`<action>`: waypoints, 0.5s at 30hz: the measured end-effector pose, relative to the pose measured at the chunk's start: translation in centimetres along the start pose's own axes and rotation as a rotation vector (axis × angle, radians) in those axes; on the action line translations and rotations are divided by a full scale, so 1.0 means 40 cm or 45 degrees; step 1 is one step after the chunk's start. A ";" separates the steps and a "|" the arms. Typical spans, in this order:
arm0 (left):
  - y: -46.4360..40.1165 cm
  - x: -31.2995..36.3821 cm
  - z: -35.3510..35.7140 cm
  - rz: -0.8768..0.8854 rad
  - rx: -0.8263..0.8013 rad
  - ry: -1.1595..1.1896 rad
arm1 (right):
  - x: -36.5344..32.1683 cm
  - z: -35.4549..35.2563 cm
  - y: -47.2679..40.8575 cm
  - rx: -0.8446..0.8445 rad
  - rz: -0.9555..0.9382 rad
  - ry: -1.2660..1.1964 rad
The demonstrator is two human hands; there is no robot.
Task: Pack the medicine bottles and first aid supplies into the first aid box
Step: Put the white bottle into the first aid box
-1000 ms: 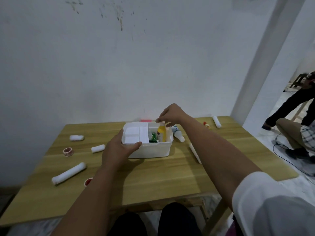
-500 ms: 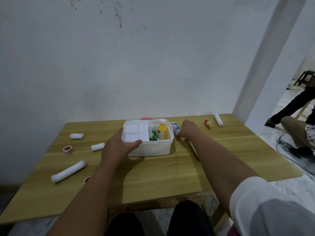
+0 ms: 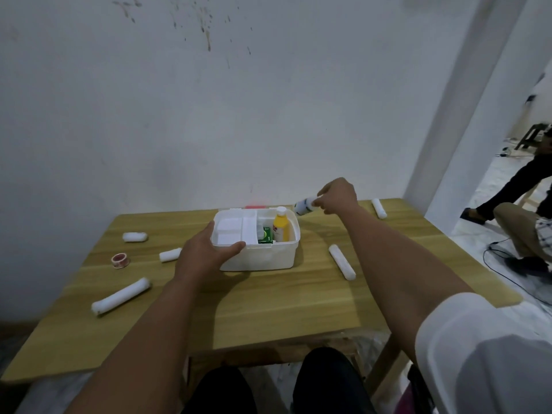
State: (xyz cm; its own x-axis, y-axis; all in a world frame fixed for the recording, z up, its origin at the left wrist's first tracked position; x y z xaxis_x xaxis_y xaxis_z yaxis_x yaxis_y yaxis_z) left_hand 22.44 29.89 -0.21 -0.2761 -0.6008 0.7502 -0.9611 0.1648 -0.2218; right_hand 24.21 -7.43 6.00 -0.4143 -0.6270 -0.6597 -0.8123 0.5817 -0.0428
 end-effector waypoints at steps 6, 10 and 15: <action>-0.004 0.013 -0.002 0.010 -0.029 -0.048 | -0.114 -0.101 0.033 -0.032 -0.102 -0.467; -0.008 0.010 -0.003 0.009 -0.057 -0.069 | -0.186 -0.109 0.068 -0.137 -0.193 -0.574; -0.013 0.008 0.001 0.000 -0.060 -0.089 | -0.226 -0.041 0.123 -0.389 -0.250 -0.389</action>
State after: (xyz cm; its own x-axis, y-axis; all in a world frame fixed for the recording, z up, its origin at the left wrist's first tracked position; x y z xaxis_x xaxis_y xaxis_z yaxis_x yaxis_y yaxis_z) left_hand 22.85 29.57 0.13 -0.2762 -0.6535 0.7047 -0.9610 0.2004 -0.1908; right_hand 23.26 0.25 12.98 -0.1386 -0.5022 -0.8536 -0.9657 0.2596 0.0041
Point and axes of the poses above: each hand's wrist, its own y-axis away from the middle knuckle, its own z-axis out of the palm, x = y × z, the point moved 10 cm from there along -y, towards the middle knuckle, and after that the axes turned 6 degrees about z, right-handed, at the moved point
